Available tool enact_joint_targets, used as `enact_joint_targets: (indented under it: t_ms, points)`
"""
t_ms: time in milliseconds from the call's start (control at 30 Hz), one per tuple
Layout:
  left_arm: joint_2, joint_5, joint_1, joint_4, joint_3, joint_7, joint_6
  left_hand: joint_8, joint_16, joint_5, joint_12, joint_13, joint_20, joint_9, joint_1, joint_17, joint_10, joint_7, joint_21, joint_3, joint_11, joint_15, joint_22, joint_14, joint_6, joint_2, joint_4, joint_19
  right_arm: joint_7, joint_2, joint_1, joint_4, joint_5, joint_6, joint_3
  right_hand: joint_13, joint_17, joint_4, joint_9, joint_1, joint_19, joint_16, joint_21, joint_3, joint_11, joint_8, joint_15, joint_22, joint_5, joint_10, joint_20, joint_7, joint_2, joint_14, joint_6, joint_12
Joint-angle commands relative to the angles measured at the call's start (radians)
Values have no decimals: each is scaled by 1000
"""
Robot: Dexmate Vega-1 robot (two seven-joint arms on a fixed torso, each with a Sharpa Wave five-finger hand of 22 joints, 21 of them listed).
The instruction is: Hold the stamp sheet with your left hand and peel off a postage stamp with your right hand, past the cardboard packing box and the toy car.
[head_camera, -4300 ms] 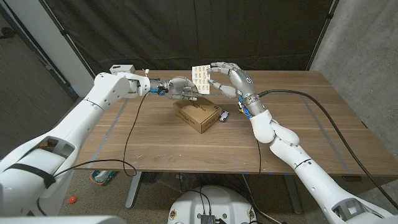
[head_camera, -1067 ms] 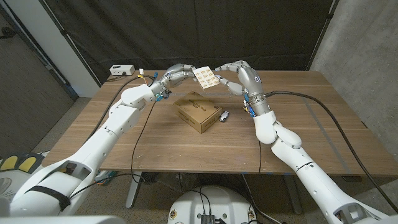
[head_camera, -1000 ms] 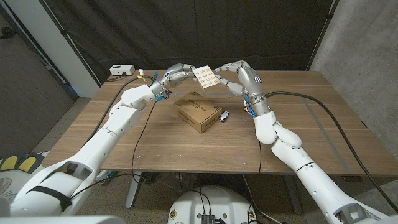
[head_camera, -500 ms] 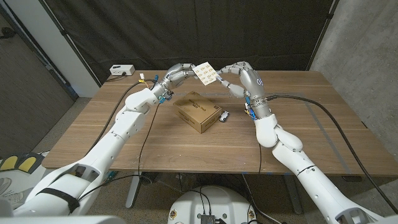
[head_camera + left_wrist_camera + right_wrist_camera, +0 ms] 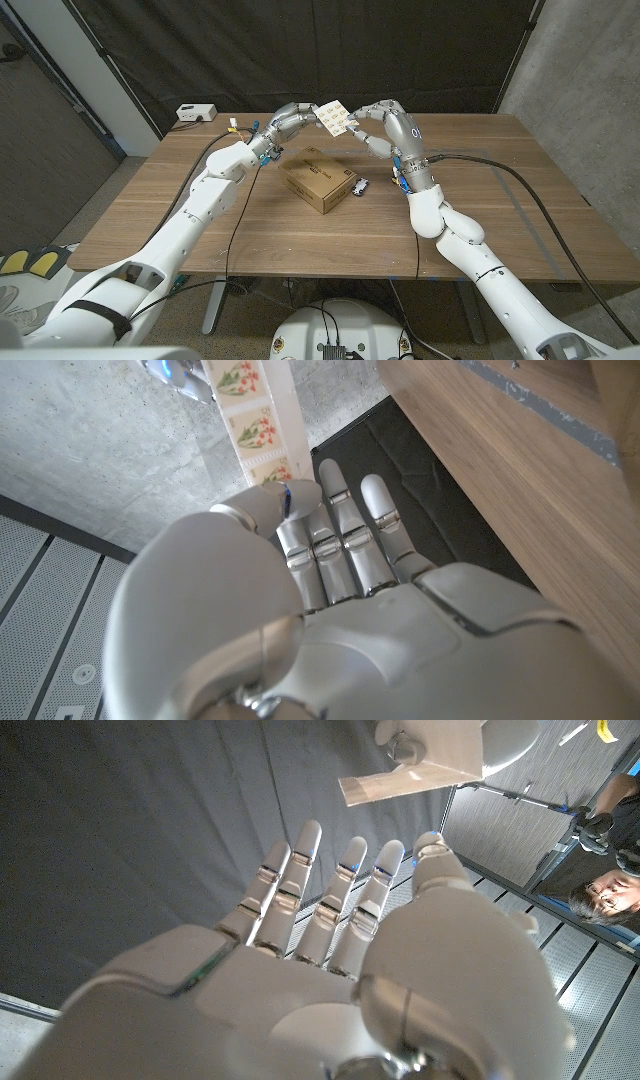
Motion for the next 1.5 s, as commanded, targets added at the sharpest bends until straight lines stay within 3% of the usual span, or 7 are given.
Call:
enact_joint_targets:
  t_ms: [33, 533, 1100, 1500]
  points:
    - [8, 23, -27, -9, 22, -8, 46, 5, -7, -3, -8, 2, 2, 2, -2, 5, -18, 129, 2, -5, -54, -118, 2, -2, 96, 6, -3, -6, -29, 20, 13, 10, -41, -28, -18, 6, 6, 2, 2, 10, -4, 6, 8, -2, -2, -3, -165, 2, 11, 5, 1, -7, -2, -1, 2, 5]
    - [0, 2, -30, -1, 14, -44, 38, 11, -14, -6, -19, 2, 2, 1, -5, 9, -21, 127, 3, -8, -52, -115, 3, -5, 89, 7, -4, -10, -72, 54, 13, 2, -163, -176, -51, 20, 18, 12, 5, -7, -12, 13, 16, -21, -3, -6, -162, 3, 18, 3, -1, -3, -15, -2, -4, 2]
    - [0, -13, -27, -8, 5, -44, 41, 18, -18, -8, -23, 7, 0, -1, -5, 13, -14, 128, 3, -6, -51, -118, 4, 0, 90, 8, -6, -10, -122, 31, 20, 5, -193, -209, -63, 44, 30, -1, 13, 34, -3, 24, 44, -18, -2, 4, -167, 7, 37, 29, -10, 0, -4, 18, 17, 12]
    - [-4, -6, -26, -14, 8, -28, 47, 23, -22, -9, -27, 13, 3, -2, -5, 16, -11, 128, 3, -6, -54, -119, 4, 1, 86, 10, -6, -11, -121, 15, 38, 17, -179, -185, -73, 56, 30, 17, 11, -2, -9, 21, 54, -42, -3, 5, -163, 8, 40, 32, -5, 2, -25, 20, 25, 14]
